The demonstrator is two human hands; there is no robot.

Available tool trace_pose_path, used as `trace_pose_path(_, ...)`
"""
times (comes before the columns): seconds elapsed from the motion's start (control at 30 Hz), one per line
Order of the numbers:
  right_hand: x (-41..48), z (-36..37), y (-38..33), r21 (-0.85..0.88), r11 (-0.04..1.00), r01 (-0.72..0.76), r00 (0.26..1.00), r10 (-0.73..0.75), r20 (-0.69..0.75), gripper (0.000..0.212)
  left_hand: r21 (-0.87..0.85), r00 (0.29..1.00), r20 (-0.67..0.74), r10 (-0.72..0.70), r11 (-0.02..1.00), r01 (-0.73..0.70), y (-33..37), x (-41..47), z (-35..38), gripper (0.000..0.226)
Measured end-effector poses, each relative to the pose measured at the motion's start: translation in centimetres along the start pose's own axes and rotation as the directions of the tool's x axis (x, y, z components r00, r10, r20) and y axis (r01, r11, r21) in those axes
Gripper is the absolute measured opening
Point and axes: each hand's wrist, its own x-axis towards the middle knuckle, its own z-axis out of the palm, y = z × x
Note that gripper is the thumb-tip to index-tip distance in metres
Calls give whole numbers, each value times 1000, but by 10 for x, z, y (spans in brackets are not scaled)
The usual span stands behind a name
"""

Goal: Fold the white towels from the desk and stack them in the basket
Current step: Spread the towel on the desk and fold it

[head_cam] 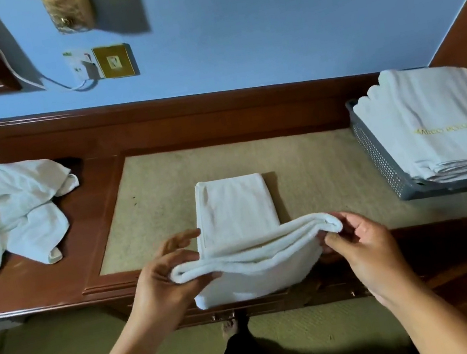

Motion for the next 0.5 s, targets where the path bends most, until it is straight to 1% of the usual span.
trace_pose_path(0.07, 24, 9, -4, -48, 999, -13, 1000, 12, -15, 27, -202, 993, 81, -83, 974, 98, 0, 29, -4, 29)
trace_pose_path(0.1, 30, 11, -5, -61, 998, -25, 999, 23, -27, 21, -243, 987, 90, -130, 959, 148, -2, 37, -3, 33)
trace_pose_path(0.17, 78, 24, -6, -92, 995, -40, 999, 37, -29, 12, -305, 977, 55, -208, 928, 215, -19, 83, -6, 36)
trace_pose_path(0.23, 110, 33, -4, -154, 985, -70, 997, 71, 2, 6, -305, 964, 6, -266, 917, 255, -29, 110, 0, 33)
trace_pose_path(0.3, 142, 43, 2, -199, 975, -101, 994, 105, 11, 7, -291, 953, -21, -301, 914, 282, -45, 139, -2, 30)
trace_pose_path(0.33, 159, 50, 7, -221, 968, -123, 992, 127, 4, 9, -285, 947, -18, -320, 910, 302, -51, 156, -4, 29)
trace_pose_path(0.4, 188, 63, 25, -253, 952, -170, 985, 164, -45, 12, -265, 929, 4, -369, 896, 357, -71, 186, -7, 35)
trace_pose_path(0.47, 208, 73, 45, -302, 929, -213, 977, 196, -85, 13, -200, 901, 34, -433, 880, 431, -92, 207, -8, 40)
trace_pose_path(0.5, 213, 78, 53, -342, 909, -238, 971, 219, -93, 13, -162, 884, 35, -466, 870, 465, -102, 213, -6, 37)
